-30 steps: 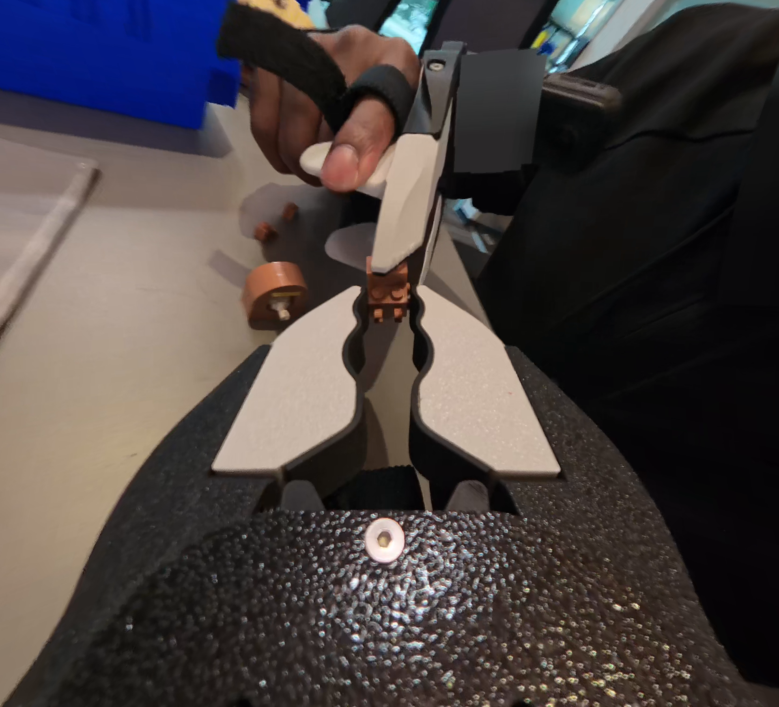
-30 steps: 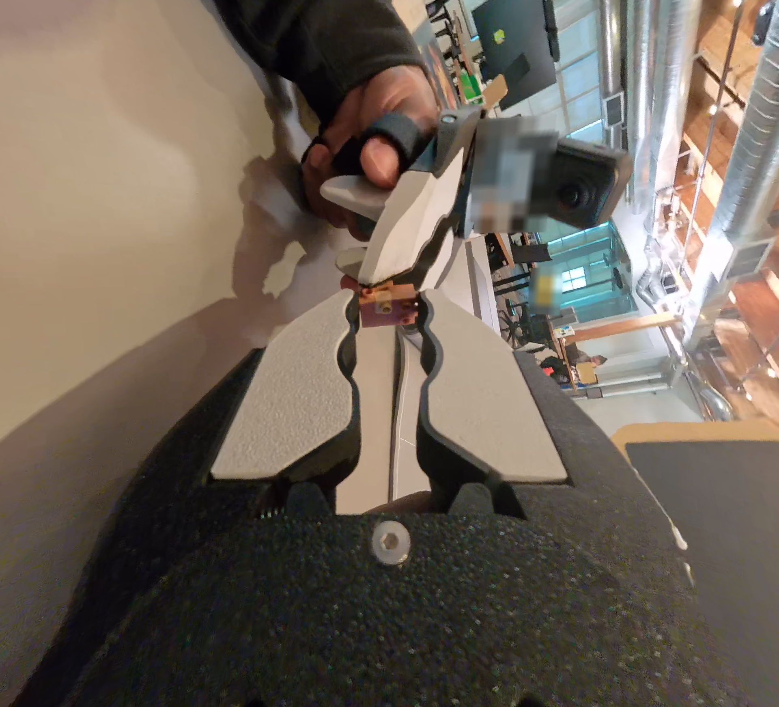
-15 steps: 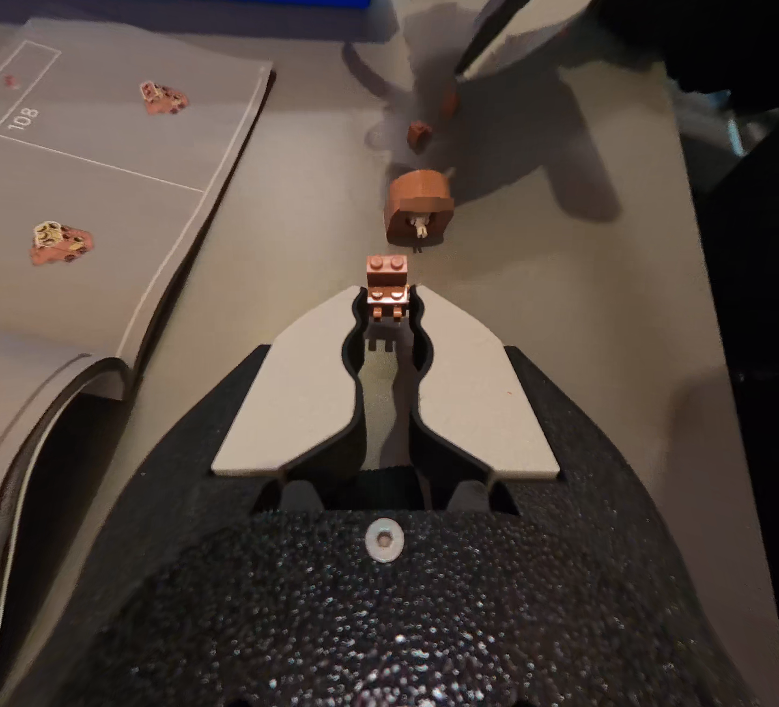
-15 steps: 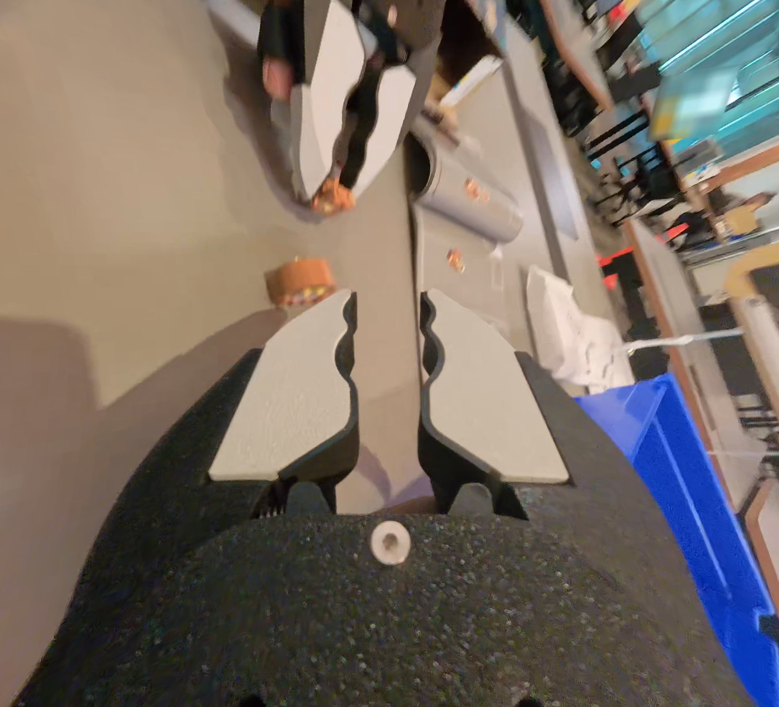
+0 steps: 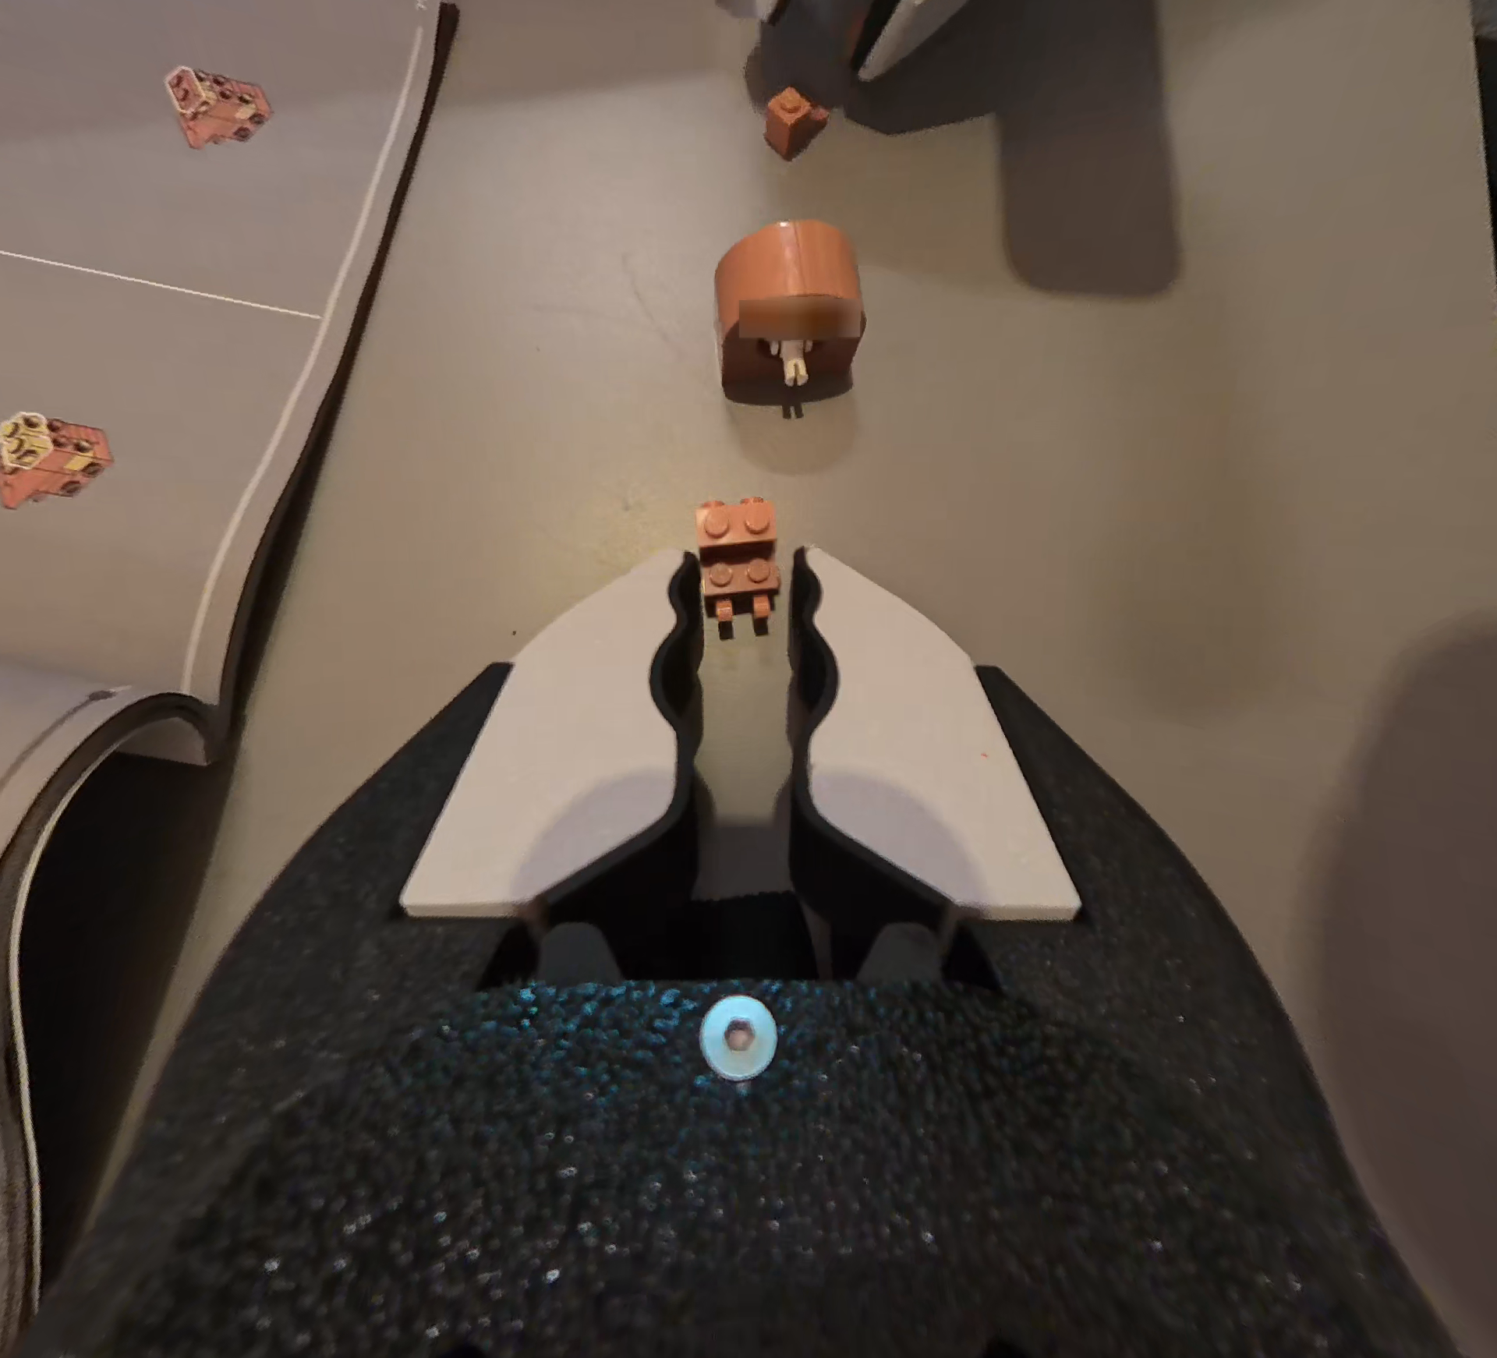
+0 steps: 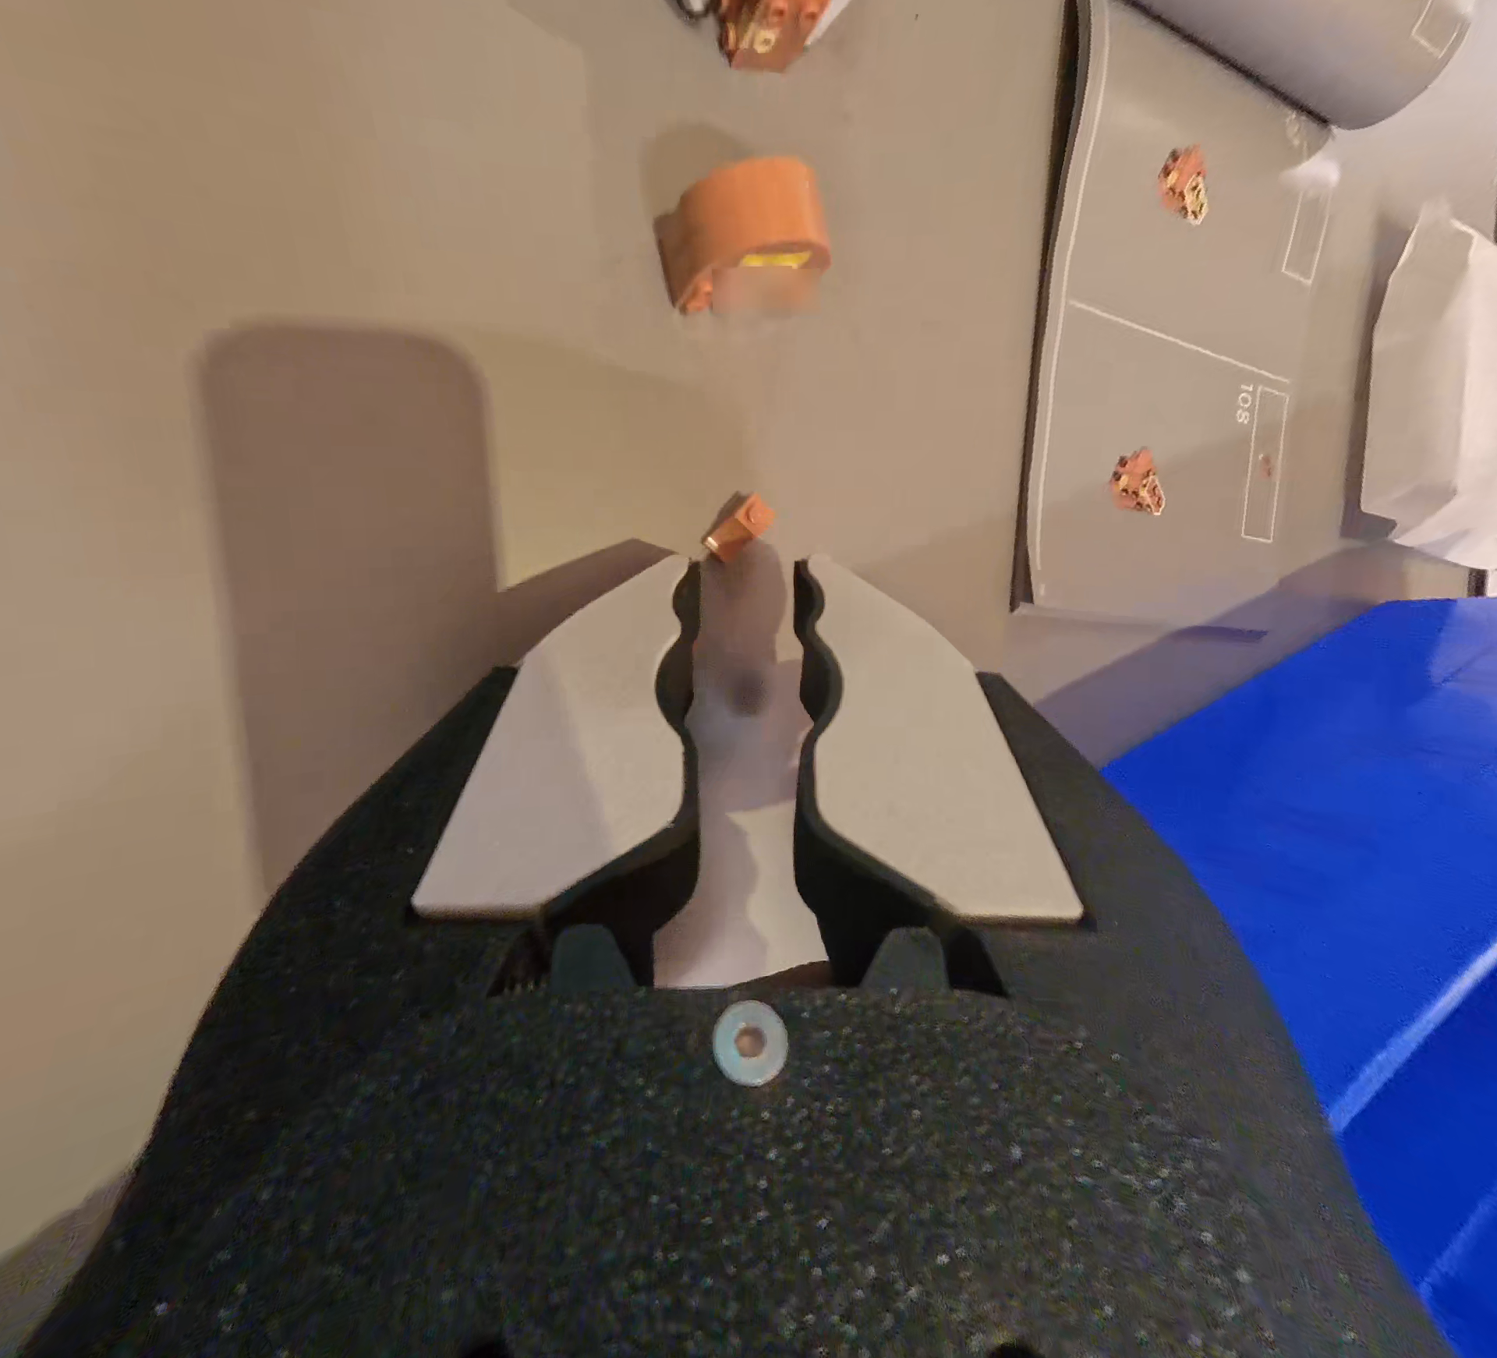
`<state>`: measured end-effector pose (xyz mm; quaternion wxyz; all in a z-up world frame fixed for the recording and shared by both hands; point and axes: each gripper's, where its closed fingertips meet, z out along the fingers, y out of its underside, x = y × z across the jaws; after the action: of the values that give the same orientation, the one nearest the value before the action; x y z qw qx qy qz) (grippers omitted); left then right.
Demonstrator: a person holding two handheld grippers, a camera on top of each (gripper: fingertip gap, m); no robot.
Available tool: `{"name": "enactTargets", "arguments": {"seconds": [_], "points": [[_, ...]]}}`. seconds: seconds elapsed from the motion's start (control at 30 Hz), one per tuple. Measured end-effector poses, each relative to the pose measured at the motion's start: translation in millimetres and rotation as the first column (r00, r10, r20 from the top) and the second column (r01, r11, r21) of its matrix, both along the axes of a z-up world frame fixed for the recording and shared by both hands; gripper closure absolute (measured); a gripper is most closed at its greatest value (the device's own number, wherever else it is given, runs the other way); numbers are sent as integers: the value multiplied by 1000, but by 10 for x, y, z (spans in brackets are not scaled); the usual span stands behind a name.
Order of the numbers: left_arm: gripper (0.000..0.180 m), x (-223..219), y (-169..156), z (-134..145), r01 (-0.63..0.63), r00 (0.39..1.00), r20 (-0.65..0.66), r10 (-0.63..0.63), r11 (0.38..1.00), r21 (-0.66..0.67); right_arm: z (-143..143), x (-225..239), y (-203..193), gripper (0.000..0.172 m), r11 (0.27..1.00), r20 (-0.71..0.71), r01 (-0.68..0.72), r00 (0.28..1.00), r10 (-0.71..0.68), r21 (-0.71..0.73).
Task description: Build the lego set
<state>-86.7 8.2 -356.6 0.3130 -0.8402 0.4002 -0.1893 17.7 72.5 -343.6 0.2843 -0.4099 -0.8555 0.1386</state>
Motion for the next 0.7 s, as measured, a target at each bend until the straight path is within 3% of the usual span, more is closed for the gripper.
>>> {"name": "enactTargets", "arguments": {"seconds": [0.37, 0.53, 0.7], "points": [[152, -36, 16, 214, -14, 997, 79, 11, 999, 36, 330, 278, 27, 152, 988, -53, 47, 997, -55, -147], [153, -95, 66, 304, -42, 994, 100, 35, 996, 72, 101, 274, 28, 151, 994, 51, 66, 997, -62, -86], [153, -144, 77, 311, -61, 994, 99, 54, 996, 67, 35, 86, 57, 152, 991, 26, 110, 994, -108, -70]]}}
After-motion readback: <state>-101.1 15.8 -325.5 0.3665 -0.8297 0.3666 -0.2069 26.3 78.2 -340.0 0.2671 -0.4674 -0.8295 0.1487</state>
